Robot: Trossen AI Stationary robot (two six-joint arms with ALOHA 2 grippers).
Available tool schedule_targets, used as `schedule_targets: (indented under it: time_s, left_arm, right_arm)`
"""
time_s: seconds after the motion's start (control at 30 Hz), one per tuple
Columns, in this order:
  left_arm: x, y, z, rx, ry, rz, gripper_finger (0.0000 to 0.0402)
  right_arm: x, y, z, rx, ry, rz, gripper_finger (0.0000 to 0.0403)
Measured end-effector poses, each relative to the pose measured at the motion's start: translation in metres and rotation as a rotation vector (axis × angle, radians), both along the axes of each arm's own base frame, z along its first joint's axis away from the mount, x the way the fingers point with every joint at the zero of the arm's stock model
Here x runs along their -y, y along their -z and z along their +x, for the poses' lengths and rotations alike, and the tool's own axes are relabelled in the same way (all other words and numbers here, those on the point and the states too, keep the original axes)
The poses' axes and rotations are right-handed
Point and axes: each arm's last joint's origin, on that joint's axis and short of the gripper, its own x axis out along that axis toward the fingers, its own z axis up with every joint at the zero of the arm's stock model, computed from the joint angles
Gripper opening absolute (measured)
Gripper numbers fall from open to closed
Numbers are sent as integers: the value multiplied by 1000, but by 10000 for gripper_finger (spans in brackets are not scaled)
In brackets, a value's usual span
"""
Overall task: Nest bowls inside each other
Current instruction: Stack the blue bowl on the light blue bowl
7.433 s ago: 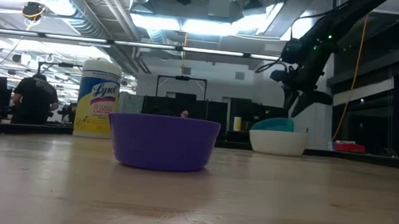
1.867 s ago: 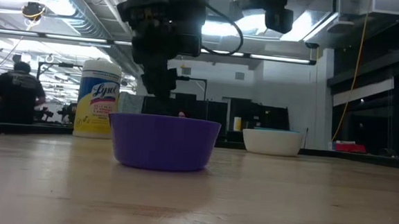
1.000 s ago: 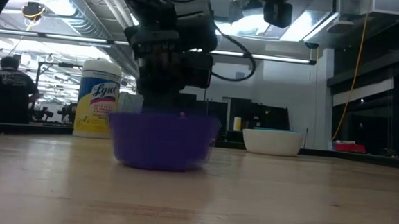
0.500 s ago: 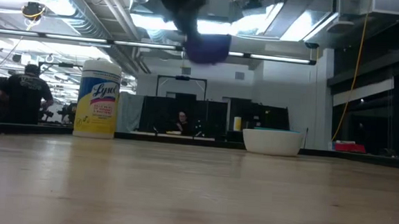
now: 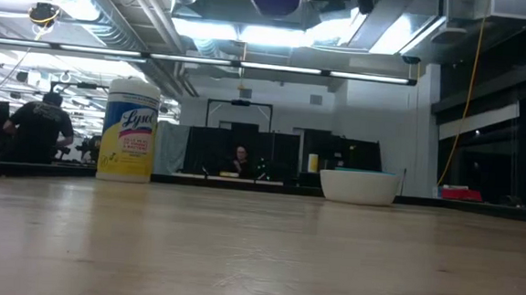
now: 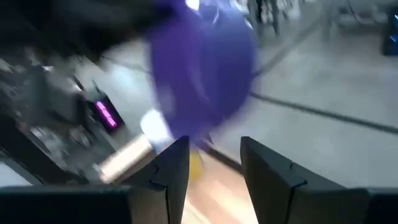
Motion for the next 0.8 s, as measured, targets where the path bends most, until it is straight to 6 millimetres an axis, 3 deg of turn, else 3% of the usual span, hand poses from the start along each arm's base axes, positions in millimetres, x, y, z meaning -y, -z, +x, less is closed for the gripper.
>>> schedule_targets:
  time_s: [0.17, 0.37, 0.8]
  left_arm:
    - [-7, 14, 14, -93, -14, 20, 2]
    - [-12, 15, 16, -70, 5, 13, 2]
    - [13, 11, 25, -57, 71, 46, 2]
  right_arm:
    - [6, -4, 5, 55, 2, -26, 142]
    - [6, -16, 0, 37, 25, -61, 133]
    - [23, -10, -4, 3, 54, -27, 145]
